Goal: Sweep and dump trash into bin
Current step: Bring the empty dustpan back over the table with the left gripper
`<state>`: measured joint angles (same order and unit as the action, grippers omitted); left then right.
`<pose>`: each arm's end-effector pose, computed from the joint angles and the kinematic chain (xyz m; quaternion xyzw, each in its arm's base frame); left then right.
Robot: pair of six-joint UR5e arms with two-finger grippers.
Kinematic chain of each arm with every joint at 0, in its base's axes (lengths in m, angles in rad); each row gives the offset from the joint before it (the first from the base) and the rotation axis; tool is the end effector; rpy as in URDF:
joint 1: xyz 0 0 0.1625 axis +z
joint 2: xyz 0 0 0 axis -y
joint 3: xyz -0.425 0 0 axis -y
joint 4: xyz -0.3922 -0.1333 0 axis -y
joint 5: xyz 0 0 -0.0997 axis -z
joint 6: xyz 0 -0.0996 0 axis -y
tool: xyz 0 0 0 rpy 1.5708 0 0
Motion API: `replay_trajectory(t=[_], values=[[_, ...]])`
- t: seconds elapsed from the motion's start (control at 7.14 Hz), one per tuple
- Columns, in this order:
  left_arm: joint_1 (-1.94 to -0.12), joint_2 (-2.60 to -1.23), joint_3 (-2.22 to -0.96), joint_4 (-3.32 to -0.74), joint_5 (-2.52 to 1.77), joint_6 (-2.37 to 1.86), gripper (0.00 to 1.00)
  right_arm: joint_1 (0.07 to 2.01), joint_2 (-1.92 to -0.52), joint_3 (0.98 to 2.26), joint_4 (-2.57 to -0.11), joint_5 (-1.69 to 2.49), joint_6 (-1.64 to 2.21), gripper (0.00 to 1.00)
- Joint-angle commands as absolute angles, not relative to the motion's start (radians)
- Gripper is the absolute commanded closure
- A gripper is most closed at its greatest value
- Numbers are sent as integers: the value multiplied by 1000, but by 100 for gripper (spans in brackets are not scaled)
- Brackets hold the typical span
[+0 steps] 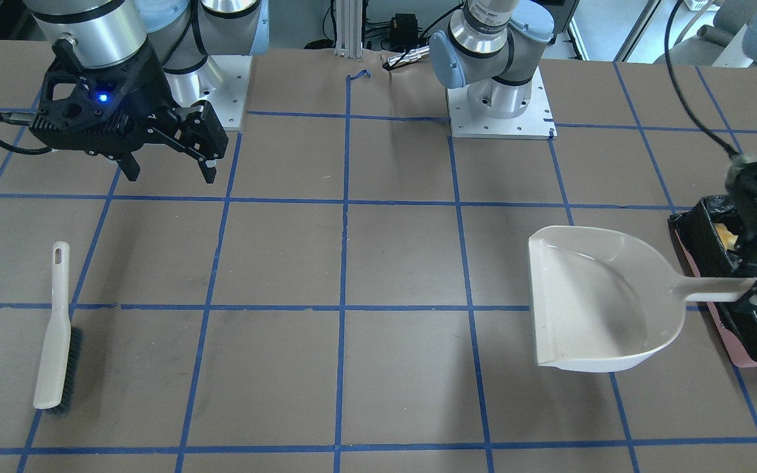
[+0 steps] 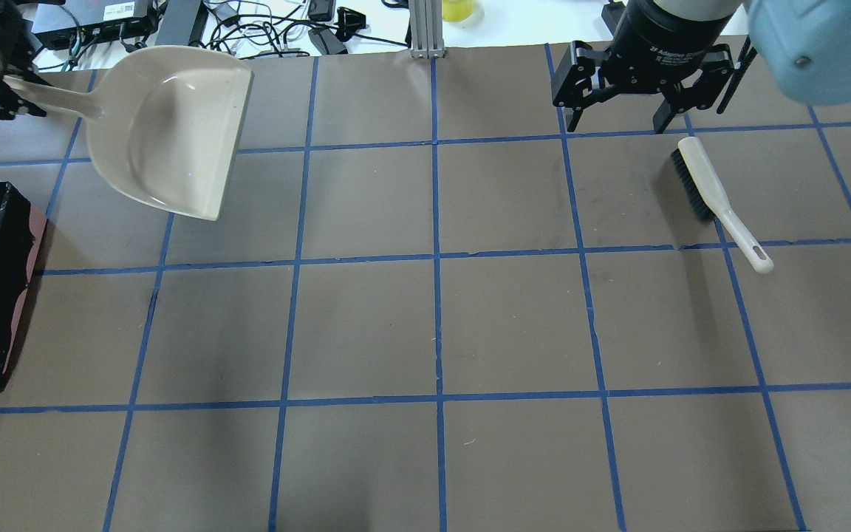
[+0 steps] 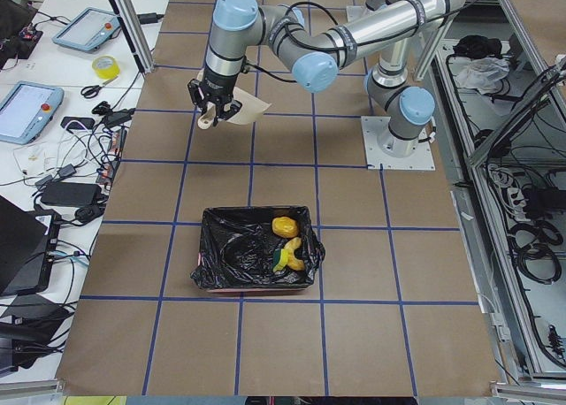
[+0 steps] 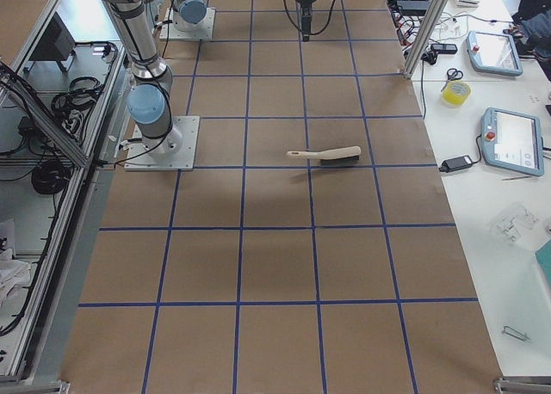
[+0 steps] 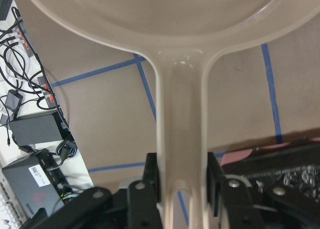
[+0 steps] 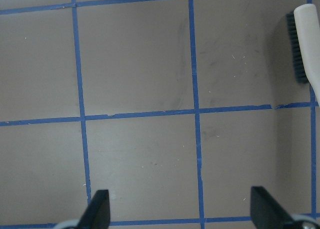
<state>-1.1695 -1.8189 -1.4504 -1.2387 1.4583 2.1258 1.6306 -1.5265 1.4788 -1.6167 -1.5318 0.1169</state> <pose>0.1057 -0.6190 0.4479 0.7579 0.6420 -0.0841 0.0802 0.1680 -0.5100 0.5160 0.0276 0.9983 -0.0449 0.0235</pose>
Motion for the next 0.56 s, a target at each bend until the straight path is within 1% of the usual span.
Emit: replay_trajectory(t=[0.0, 0.14, 0.42], values=[[-1251, -1944, -1434, -1235, 1463, 1958, 92, 1631, -1528, 1480, -1618, -1528, 120, 0], [-1275, -2010, -1425, -1227, 1463, 1848, 91, 1631, -1528, 1480, -1618, -1529, 120, 0], [-1368, -2089, -1363, -1223, 1582, 1841, 91, 1631, -1528, 1480, -1617, -1532, 120, 0]])
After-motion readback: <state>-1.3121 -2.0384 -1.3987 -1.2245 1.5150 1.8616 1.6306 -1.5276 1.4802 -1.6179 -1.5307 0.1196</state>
